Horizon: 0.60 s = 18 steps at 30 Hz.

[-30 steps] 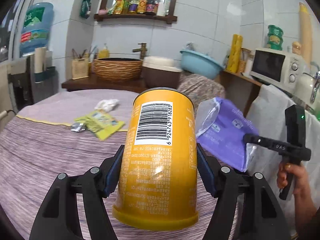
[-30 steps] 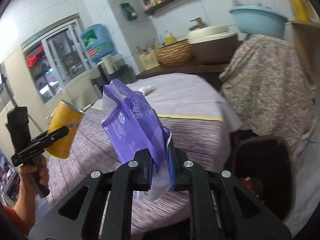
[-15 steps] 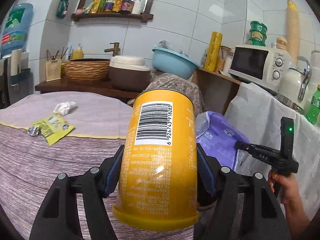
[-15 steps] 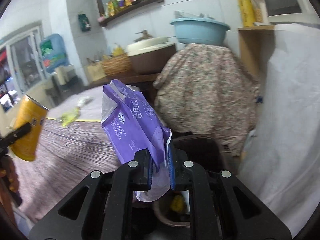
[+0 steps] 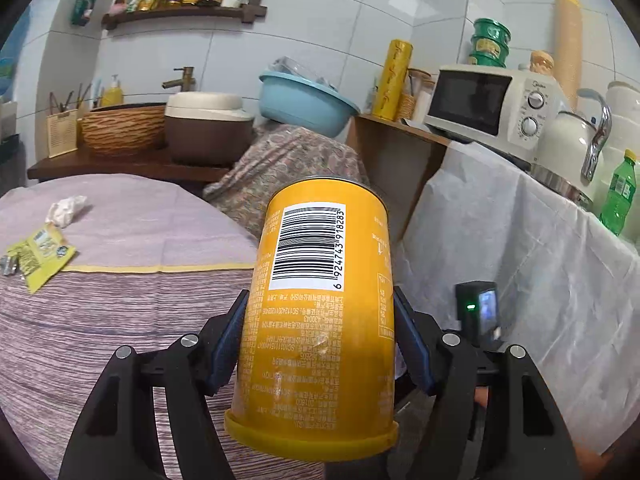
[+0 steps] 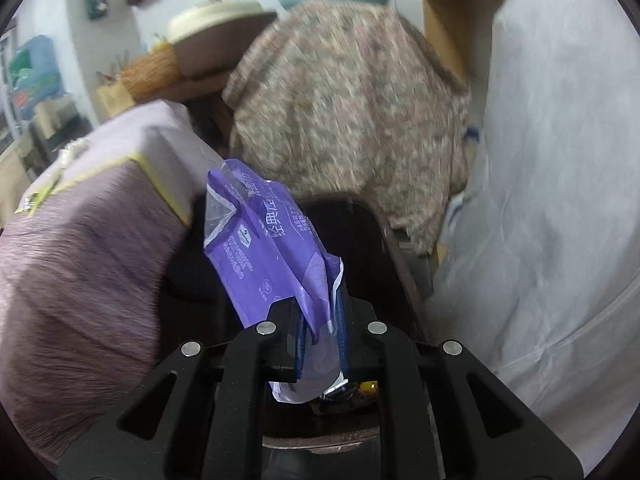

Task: Collect trash
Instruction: 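Release the purple packet into the bin with the right gripper while the left drops the yellow can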

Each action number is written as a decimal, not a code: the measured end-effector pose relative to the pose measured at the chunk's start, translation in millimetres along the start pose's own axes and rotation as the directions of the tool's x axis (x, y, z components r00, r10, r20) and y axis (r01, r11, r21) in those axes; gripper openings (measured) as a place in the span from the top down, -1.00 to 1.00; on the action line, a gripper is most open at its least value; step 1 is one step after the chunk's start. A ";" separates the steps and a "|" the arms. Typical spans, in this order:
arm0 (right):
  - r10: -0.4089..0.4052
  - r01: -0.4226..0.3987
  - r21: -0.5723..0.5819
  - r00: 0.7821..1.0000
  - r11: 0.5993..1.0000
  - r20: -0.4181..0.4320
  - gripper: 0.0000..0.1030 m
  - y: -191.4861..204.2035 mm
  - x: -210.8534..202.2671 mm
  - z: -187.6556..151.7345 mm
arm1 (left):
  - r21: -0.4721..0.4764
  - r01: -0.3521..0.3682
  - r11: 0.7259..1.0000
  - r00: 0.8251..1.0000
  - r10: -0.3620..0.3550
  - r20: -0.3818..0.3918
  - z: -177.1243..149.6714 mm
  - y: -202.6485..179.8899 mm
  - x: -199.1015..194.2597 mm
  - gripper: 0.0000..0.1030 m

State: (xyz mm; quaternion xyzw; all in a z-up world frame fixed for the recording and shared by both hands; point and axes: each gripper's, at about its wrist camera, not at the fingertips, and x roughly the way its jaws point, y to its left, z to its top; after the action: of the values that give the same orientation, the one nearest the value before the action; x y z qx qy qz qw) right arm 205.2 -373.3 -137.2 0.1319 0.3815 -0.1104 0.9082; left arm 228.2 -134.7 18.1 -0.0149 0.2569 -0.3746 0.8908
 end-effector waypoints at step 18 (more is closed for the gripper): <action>-0.067 0.056 0.080 0.987 0.995 0.148 -0.37 -28.7 -65.6 -0.7 | 0.006 0.104 0.995 0.980 -0.102 -0.172 -26.4 -52.9 93.1 -0.29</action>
State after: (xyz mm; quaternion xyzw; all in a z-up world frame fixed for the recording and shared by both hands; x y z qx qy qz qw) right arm 151.2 -393.6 -94.8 0.1455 0.3113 -0.1622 0.9250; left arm 235.6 -231.2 -34.8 0.0108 0.3286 -0.4220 0.8449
